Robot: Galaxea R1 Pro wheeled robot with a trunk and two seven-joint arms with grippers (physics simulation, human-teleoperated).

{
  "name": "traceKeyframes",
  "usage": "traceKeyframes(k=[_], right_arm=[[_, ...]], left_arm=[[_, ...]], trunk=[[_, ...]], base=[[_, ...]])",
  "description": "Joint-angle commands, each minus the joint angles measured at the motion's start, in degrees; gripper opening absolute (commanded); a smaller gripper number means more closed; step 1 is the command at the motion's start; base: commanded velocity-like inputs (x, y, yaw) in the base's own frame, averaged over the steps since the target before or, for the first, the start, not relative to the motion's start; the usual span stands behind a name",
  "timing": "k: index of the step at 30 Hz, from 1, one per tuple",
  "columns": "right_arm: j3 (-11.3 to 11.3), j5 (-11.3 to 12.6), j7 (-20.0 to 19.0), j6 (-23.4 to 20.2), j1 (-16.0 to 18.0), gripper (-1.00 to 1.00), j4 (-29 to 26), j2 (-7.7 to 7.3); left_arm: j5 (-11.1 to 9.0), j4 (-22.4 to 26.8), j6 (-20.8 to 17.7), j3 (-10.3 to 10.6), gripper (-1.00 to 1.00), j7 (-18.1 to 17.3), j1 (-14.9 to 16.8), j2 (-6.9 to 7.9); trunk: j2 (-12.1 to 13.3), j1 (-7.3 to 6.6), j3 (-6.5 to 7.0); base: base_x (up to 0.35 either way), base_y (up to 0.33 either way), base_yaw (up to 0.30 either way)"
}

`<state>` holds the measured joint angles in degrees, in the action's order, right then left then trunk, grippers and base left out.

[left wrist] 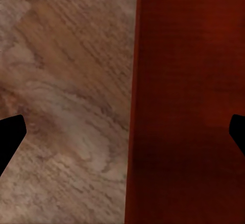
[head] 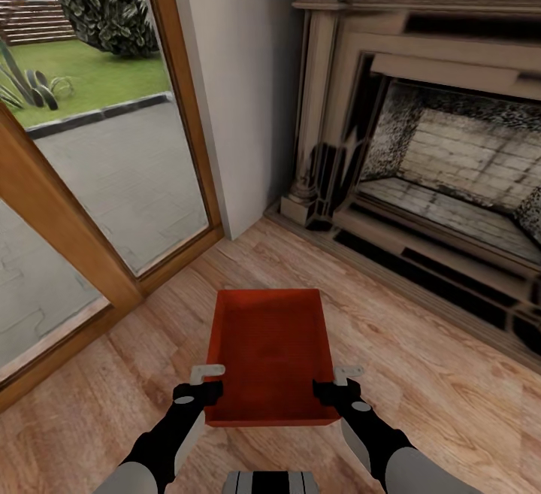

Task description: Move the two storage containers from the living room to the garage. In the garage, place one container on the floor and stack the other container on top of it (either order is fine).

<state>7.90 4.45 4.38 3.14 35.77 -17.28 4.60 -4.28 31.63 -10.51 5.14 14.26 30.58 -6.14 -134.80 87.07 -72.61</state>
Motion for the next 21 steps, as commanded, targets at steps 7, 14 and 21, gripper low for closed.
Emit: traceKeyframes(k=[7, 14, 21], right_arm=[[0.5, 0.5, 0.4, 0.2, 0.0, 1.00, 0.1, -0.06], [0.5, 0.5, 0.4, 0.1, 0.1, 1.00, 0.1, -0.11], [0.5, 0.5, 0.4, 0.1, 0.1, 1.00, 0.1, -0.12]], left_arm=[[-0.5, 0.1, -0.3, 0.4, 1.00, 0.5, 0.0, 0.06], [-0.5, 0.1, -0.3, 0.4, 1.00, 0.5, 0.0, 0.08], [-0.5, 0.1, -0.3, 0.4, 1.00, 0.4, 0.0, 0.08]], trunk=[[0.0, -0.01, -0.04], [0.0, -0.01, -0.04], [-1.6, 0.87, -0.76]], base=[[0.000, 0.000, 0.000], [0.000, 0.000, 0.000], [0.000, 0.000, 0.000]])
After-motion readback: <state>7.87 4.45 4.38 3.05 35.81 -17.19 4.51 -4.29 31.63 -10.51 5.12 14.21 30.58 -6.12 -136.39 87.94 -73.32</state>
